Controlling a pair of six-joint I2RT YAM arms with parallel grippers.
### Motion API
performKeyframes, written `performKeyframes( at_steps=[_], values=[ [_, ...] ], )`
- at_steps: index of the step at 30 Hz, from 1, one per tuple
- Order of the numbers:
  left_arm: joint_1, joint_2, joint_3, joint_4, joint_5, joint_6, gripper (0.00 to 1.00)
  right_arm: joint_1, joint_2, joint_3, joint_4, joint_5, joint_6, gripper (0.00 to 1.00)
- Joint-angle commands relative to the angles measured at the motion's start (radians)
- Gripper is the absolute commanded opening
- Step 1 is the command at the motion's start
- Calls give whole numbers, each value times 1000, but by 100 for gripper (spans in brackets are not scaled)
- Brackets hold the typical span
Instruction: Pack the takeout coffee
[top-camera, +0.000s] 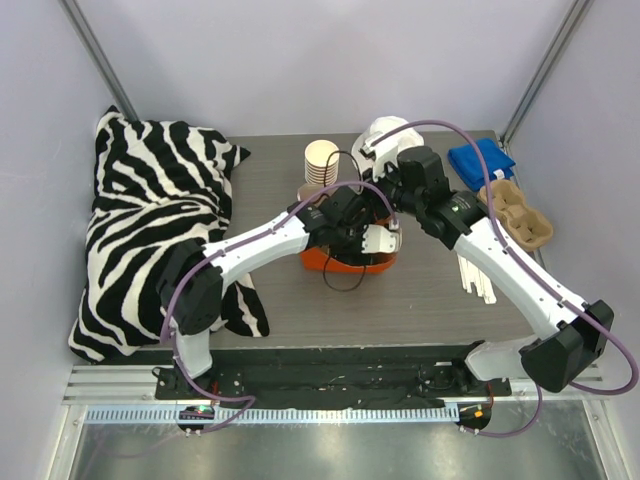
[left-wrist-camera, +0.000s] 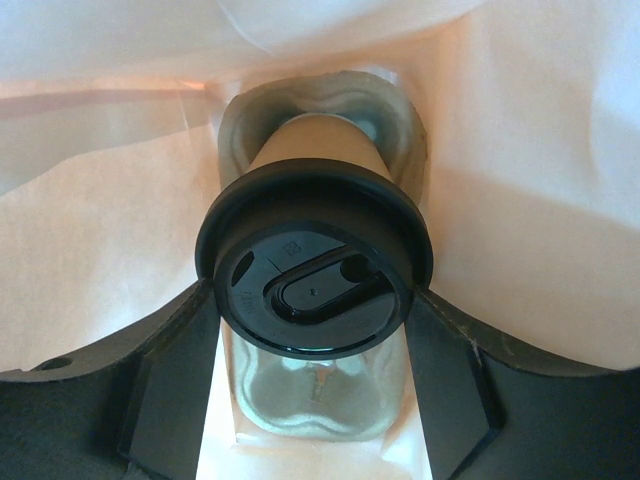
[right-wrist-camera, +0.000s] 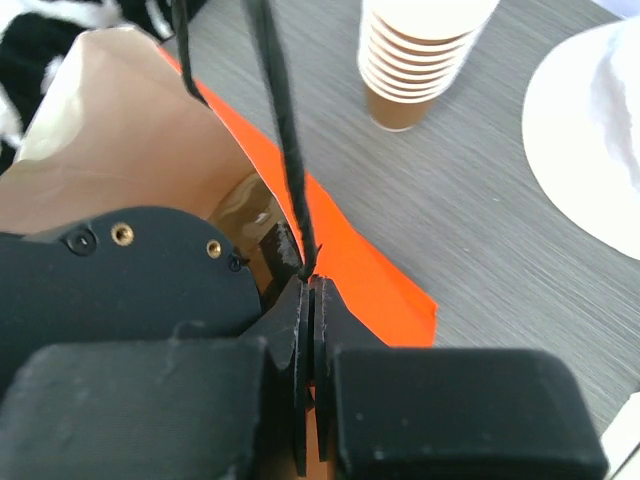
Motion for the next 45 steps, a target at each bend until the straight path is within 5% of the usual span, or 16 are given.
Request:
performKeyframes(
  at_steps=[1, 13, 29, 31, 39, 40, 41, 45],
  values=[
    [9, -47, -118, 52, 29, -116, 9, 63, -63, -19, -83, -175, -25, 1],
    [6, -101, -209, 119, 43, -110, 43, 65, -118, -62, -66, -192, -54, 1],
    [6, -122, -184, 123, 55, -113, 63, 65, -118, -65, -75, -190, -62, 1],
    [6, -128, -182, 122, 61, -114, 73, 63, -117, -68, -74, -187, -62, 1],
    [6, -159, -196, 117, 74, -107, 77, 65, -112, -65, -74, -179, -62, 1],
    [6, -162, -198, 119, 75, -108, 79, 65, -111, -63, -74, -178, -63, 1],
    [6, -165, -201, 119, 75, -105, 94, 65, -111, -63, -74, -178, -63, 1],
    [6, -180, -207, 122, 77, -107, 96, 65, -112, -63, -74, -176, -65, 1]
  ],
)
